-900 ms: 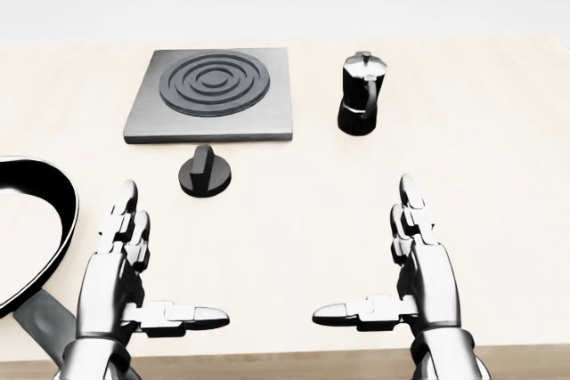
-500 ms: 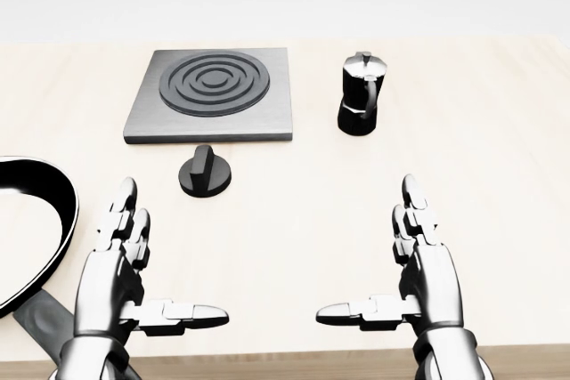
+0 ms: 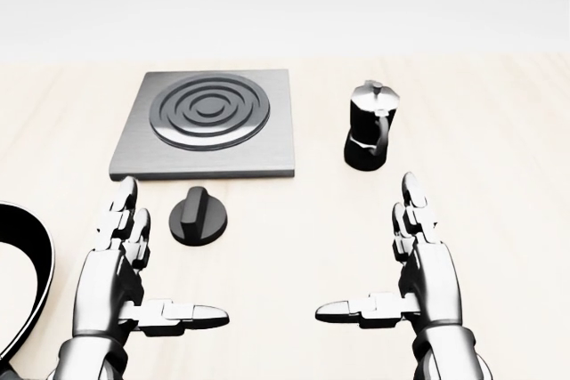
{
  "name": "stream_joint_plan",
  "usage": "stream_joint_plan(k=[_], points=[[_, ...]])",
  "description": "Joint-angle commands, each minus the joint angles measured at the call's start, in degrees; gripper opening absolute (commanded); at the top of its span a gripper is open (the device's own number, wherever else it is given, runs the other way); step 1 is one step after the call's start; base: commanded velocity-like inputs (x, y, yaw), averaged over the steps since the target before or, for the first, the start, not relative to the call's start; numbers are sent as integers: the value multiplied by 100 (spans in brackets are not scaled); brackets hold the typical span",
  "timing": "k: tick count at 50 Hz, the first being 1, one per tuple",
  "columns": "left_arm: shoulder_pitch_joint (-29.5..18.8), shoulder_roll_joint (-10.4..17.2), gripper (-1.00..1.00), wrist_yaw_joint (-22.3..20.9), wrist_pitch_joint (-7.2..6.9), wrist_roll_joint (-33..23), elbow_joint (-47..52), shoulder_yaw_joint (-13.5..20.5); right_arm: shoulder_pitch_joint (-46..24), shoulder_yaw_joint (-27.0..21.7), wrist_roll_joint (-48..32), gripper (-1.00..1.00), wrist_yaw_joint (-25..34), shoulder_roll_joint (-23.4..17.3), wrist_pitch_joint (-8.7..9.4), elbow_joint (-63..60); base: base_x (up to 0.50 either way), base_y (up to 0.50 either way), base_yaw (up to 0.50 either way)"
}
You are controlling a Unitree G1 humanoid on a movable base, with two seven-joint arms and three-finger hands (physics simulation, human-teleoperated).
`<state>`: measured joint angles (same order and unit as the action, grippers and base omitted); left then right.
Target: Turn on the stove.
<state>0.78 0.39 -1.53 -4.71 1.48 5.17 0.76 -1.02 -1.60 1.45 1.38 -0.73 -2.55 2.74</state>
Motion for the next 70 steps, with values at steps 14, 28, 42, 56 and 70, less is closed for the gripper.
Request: stream_joint_plan(k=[14,28,42,56,70], points=[[2,-3,100,-28,-12,-16,-1,-18,-43,-2,17,100,-9,6,-42,86,33,0,0],[-30,-11,100,-13,-29,-16,-20,-23,-9,42,26,100,20,21,14,-28,0,0,0],[-226,29,100,-42,131,109,-612,99,20,55,34,100,20,29,55,-84,0,0,0],[-472,74,100,-21,377,165,-1296,163,-1,51,38,100,27,30,-57,76,0,0,0],[-587,89,100,150,617,-147,-1778,109,-5,86,37,100,19,49,-84,128,0,0,0]])
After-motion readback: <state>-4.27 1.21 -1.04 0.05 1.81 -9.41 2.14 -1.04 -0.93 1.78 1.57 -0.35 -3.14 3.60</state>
